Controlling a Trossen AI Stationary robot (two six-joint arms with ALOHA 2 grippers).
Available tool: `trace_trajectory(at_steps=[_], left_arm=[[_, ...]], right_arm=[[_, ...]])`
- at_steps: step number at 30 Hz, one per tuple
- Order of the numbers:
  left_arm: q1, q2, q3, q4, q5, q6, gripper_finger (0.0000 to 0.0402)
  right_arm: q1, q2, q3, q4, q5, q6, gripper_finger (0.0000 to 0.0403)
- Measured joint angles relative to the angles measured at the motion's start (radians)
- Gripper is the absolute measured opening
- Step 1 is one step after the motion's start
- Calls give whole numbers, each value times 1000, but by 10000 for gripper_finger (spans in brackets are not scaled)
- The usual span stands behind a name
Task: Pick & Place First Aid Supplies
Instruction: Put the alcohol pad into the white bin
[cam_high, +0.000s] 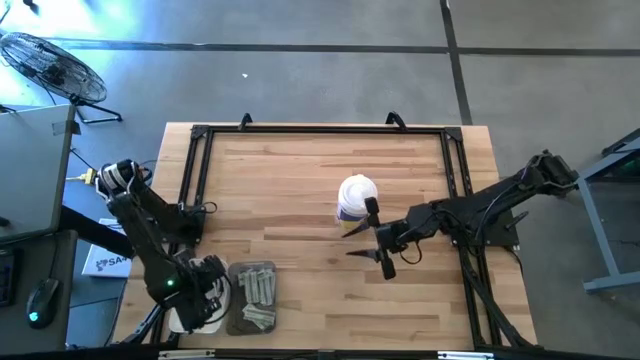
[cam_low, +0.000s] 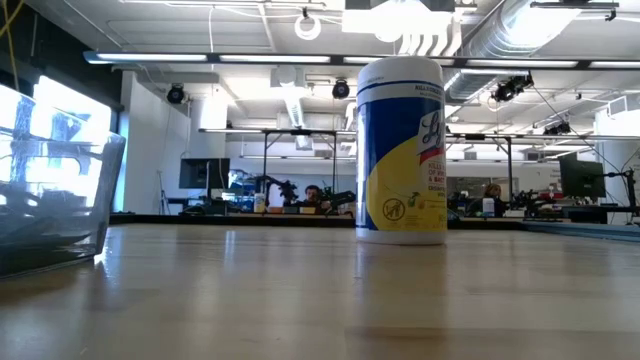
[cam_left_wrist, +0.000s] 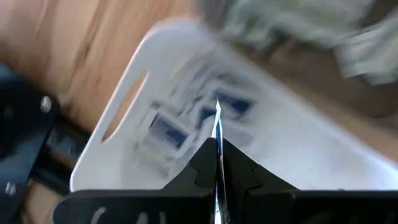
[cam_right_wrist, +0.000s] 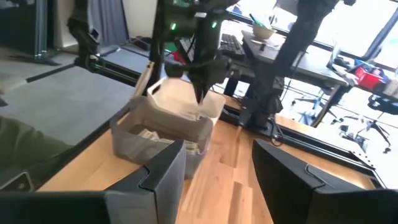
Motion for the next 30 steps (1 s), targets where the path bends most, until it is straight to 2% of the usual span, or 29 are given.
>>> trace_trajectory(at_steps=[4,8,15,21,25,30], left_arm=[[2,14,-106,54,95,-20,0],[2,14,-175,108,91,-16,0],[2,14,-205,124,91,-106,2],[2,14,-219,129,97,-150,55],[2,2,-219,109,136,-119,95],[2,-9,-169,88,134,-119,105]], right_arm=[[-27,0,0,0,0,-1,182],[-54,0,0,0,0,1,182],[-76,0,0,0,0,2,181],[-76,0,0,-1,-1,-16,181],[-76,-15,-1,-41,-1,-16,181],[-75,-71,-1,-139,30,21,181]])
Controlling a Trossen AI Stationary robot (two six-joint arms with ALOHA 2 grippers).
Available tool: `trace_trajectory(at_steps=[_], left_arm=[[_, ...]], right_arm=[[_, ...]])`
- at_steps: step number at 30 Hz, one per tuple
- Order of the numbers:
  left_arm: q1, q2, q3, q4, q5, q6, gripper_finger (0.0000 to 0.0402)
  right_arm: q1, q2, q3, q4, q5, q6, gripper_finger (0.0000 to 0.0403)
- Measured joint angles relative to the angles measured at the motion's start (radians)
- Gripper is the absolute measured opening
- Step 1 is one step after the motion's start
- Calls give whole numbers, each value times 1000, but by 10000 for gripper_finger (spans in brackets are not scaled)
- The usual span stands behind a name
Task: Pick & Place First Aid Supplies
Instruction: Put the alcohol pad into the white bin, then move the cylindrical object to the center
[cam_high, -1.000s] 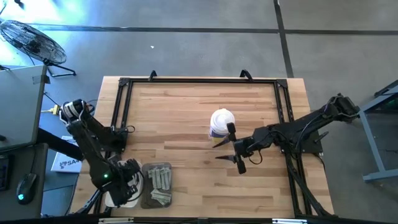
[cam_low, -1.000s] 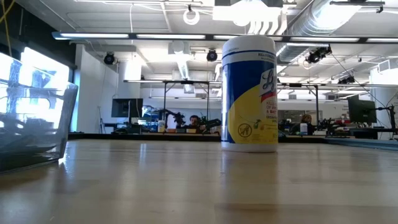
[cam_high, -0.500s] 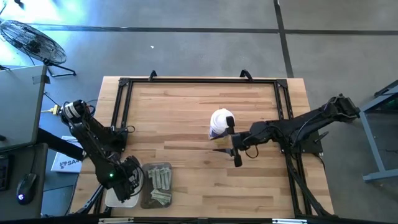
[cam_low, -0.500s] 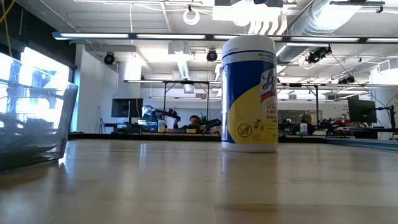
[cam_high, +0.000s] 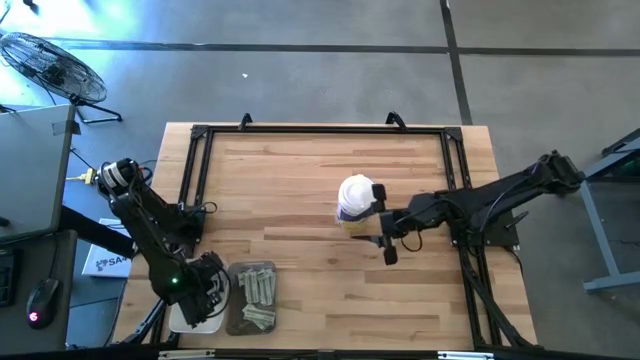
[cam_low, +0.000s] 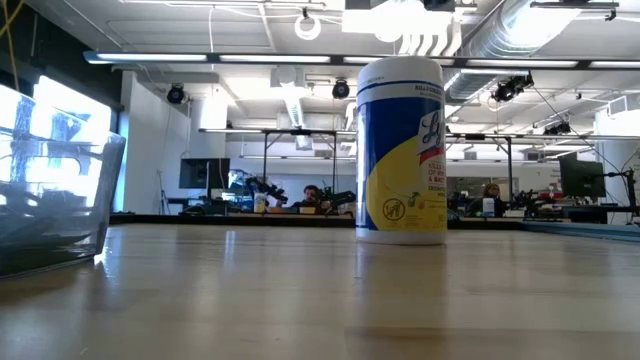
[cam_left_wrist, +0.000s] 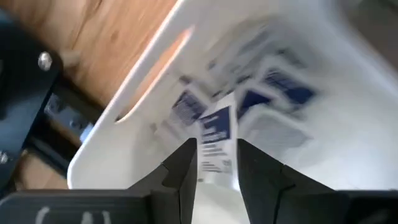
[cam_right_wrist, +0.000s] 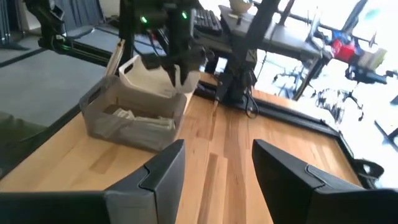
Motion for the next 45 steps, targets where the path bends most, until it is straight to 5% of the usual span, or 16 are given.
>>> trace_trajectory(at_steps=[3,12,16,26,33,45], left_arm=[[0,0,54,-35,-102,51,105],[0,0,125,-60,-694,266,105],[0,0,125,-78,-832,316,105],[0,0,125,-89,-875,318,105],[0,0,125,-89,-942,318,105],[0,0,125,-61,-1155,318,105]], right_arm=[[0,-34,0,-65,21,35,181],[0,-57,0,-369,195,228,181],[0,-59,-1,-521,258,351,181],[-8,-58,0,-649,257,496,181],[-115,-51,0,-781,350,536,181],[-251,138,0,-473,123,266,181]])
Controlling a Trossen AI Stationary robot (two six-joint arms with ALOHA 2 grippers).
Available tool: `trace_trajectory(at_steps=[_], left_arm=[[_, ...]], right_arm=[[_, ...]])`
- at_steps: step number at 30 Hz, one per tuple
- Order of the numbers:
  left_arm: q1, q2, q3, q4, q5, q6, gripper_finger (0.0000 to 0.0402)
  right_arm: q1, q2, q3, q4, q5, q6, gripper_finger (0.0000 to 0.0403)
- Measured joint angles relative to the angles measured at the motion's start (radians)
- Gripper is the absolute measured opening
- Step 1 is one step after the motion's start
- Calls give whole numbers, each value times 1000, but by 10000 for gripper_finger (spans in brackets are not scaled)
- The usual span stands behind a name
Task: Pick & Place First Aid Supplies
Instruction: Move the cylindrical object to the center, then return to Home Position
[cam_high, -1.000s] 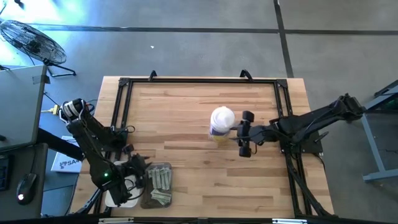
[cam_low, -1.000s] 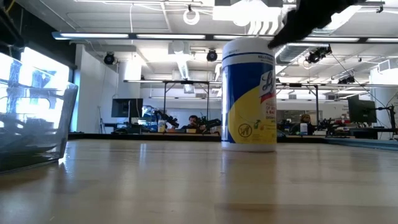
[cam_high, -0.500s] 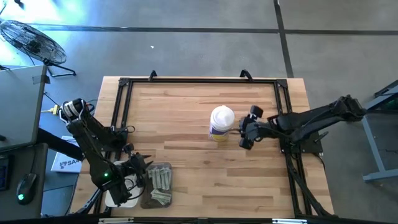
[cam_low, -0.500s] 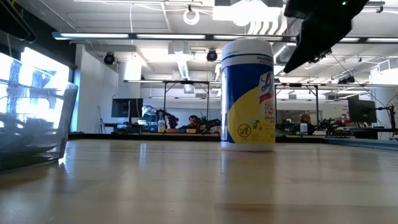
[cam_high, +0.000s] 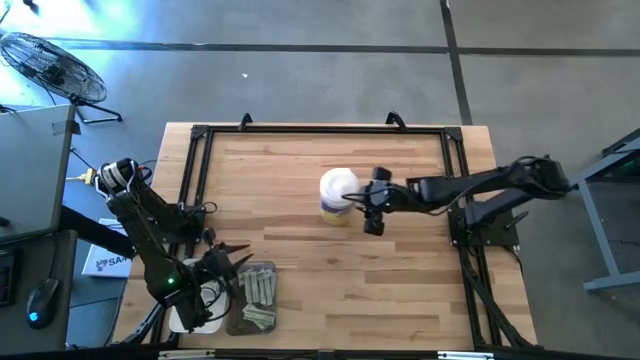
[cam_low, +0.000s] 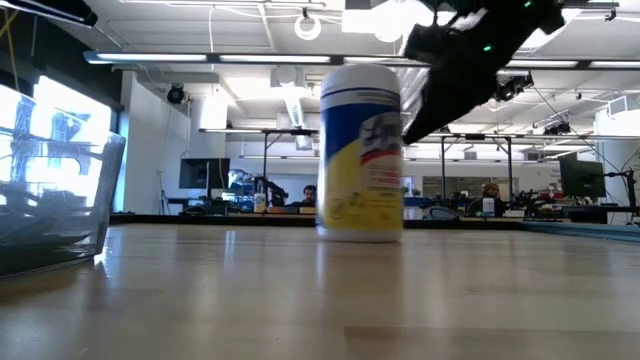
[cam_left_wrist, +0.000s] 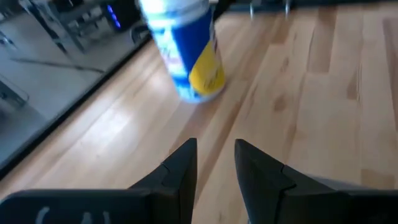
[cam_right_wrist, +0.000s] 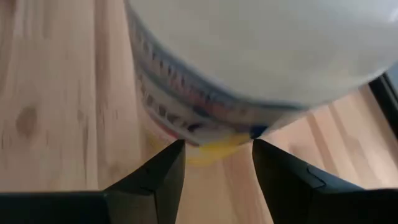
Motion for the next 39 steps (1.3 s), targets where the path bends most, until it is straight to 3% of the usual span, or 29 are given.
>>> trace_trajectory(at_steps=[4,10,14,19,23,27,30,35,39], left_arm=[[28,0,0,1,-66,0,105],[127,0,0,4,-74,3,105],[206,0,0,14,-43,23,105],[295,0,-10,160,44,228,105],[369,0,-10,380,189,518,105],[440,13,-10,624,446,847,105],[473,33,-10,776,526,1030,105],[522,75,-21,936,670,1234,105],[572,82,-81,1023,782,1297,105]], right_arm=[[-11,101,0,179,-59,-63,181],[-11,188,0,382,-149,-144,181],[-4,165,0,340,-159,-145,181],[25,37,0,145,-64,-105,181],[54,-73,-8,34,3,-60,181],[79,-189,-112,116,6,-85,174],[76,-287,-216,198,-45,-102,154],[58,-476,-343,313,-79,-130,106],[55,-633,-407,364,-133,-164,70]])
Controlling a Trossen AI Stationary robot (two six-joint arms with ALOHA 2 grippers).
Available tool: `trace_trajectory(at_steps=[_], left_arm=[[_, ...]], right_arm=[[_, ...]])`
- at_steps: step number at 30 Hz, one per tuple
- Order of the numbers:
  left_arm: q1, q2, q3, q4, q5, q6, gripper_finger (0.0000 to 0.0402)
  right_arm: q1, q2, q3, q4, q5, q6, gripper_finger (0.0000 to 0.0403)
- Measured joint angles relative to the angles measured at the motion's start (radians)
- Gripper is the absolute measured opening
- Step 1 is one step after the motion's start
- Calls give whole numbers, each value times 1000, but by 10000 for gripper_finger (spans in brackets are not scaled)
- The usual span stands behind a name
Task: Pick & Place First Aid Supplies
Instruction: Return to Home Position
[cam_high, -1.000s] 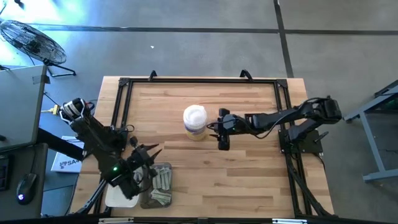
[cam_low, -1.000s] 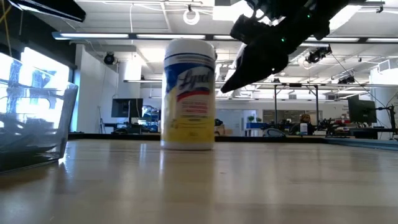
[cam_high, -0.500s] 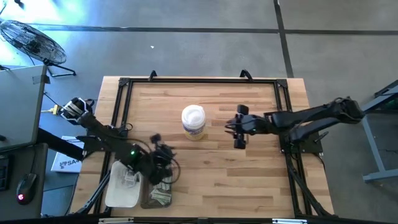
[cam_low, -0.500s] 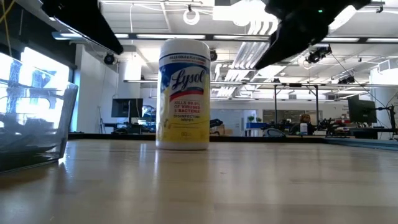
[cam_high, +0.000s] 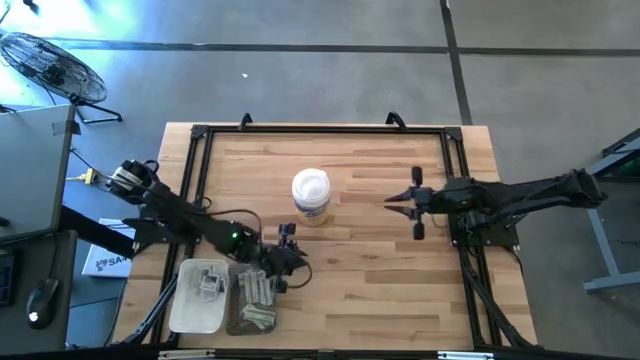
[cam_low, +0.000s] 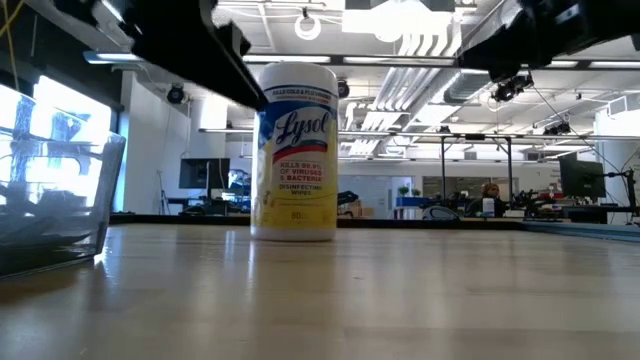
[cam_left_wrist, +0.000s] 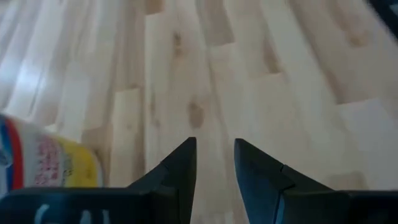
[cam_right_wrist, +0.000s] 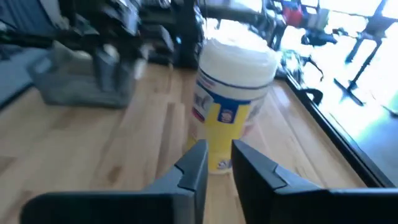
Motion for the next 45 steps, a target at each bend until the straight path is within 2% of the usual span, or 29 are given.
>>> trace_trajectory(at_steps=[7,12,20,30,36,42,45], left_arm=[[57,0,-60,109,-10,12,105],[92,-1,-126,242,98,99,105],[136,-109,-211,259,80,116,105],[134,-392,-356,261,57,127,105],[134,-596,-496,268,-39,48,105],[134,-803,-598,281,-36,44,105],[134,-899,-651,320,-37,56,105]], right_arm=[[0,-221,-97,29,-40,-6,26],[0,-335,-183,108,-81,-34,4],[0,-490,-278,112,-99,18,6],[0,-571,-324,104,-132,83,7],[0,-576,-324,81,-152,78,6],[-5,-576,-324,82,-146,79,4],[-5,-576,-324,87,-102,104,6]])
